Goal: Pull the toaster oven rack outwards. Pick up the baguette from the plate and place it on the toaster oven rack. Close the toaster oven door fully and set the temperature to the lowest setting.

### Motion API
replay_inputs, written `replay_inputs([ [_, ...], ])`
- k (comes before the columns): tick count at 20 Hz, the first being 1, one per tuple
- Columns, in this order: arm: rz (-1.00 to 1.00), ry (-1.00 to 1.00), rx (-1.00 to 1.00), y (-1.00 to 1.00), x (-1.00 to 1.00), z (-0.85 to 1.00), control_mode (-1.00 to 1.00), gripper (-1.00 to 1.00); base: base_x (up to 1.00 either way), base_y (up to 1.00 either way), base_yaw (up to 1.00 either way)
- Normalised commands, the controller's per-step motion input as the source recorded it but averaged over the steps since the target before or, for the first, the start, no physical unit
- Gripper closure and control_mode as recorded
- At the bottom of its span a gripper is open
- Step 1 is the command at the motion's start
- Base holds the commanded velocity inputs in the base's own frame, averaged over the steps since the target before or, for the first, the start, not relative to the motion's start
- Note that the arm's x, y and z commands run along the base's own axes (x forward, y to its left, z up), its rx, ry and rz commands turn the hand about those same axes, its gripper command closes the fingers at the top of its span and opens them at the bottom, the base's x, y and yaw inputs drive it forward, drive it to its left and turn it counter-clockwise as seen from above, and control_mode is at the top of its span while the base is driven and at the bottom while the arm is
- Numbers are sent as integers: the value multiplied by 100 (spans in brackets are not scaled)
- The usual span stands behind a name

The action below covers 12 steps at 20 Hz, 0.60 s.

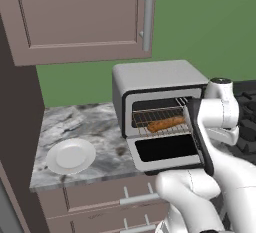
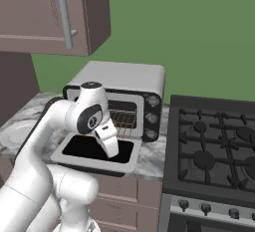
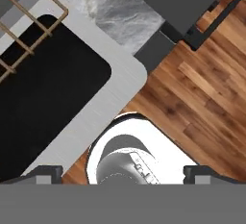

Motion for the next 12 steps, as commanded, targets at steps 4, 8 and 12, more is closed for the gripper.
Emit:
replay_inputs([
  [4,11,-13,-4,9,0,-40,-100,-100,0,0,0],
  [8,8,-9,0,1,13,-44,-100,-100,0,0,0],
  [12,7,-7,0,0,25,-42,-100,-100,0,0,0],
])
